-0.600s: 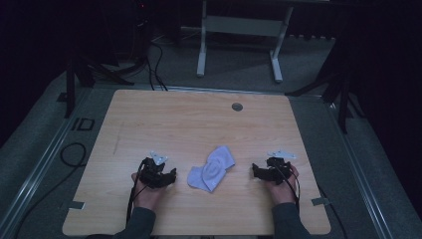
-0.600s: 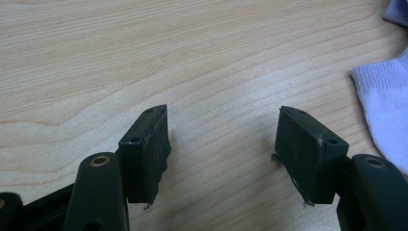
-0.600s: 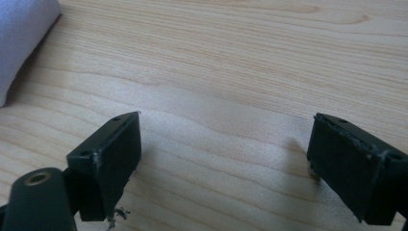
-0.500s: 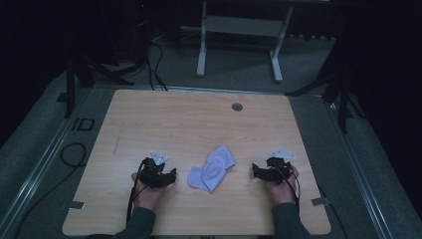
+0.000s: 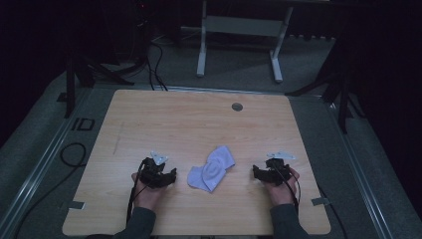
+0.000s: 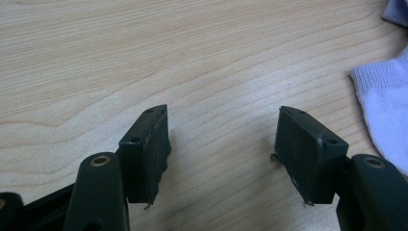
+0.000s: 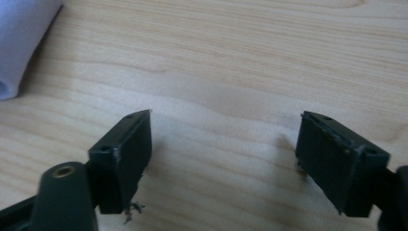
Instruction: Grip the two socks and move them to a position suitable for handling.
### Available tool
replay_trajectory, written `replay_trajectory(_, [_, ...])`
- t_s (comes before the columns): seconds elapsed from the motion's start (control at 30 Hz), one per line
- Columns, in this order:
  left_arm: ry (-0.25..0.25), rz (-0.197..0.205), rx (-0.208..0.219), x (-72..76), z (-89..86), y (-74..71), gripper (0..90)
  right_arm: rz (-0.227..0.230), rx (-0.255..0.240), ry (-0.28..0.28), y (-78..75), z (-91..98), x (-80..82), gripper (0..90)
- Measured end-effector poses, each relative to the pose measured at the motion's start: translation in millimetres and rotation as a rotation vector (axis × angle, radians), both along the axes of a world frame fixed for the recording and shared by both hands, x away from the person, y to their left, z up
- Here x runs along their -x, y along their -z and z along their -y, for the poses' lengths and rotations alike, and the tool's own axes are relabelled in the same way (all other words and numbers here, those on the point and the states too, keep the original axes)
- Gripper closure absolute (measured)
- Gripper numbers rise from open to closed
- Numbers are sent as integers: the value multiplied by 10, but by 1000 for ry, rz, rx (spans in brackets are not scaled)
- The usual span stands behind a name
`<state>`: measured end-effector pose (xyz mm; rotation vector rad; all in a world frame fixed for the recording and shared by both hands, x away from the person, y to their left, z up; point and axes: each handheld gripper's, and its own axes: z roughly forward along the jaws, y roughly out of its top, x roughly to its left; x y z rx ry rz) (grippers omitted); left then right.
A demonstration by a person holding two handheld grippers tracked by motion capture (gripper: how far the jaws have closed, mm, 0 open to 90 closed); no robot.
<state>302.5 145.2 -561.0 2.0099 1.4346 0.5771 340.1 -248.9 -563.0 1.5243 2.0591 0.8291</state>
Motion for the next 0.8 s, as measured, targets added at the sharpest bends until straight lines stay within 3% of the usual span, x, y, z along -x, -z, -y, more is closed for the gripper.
replay_trajectory(0.07, [0, 0, 0, 1, 0, 0, 369, -11, 3, -7, -16, -3, 11, 264])
replay_trajectory(0.17, [0, 0, 0, 1, 0, 0, 369, -16, 7, -31, -55, -15, 45, 472])
replay_trajectory(0.23, [-1, 1, 0, 1, 1, 1, 370, -17, 7, -42, -64, -25, 64, 557])
replay_trajectory(0.4, [-2, 2, 1, 0, 3, 1, 373, -4, -5, -85, -99, -66, 114, 650])
replay_trajectory(0.63, [-4, 4, 2, 7, 8, -5, 426, 1, -34, -152, -165, -141, 204, 882])
replay_trajectory(0.8, [11, 5, 4, 15, 17, -15, 519, 11, -32, -197, -216, -235, 261, 898])
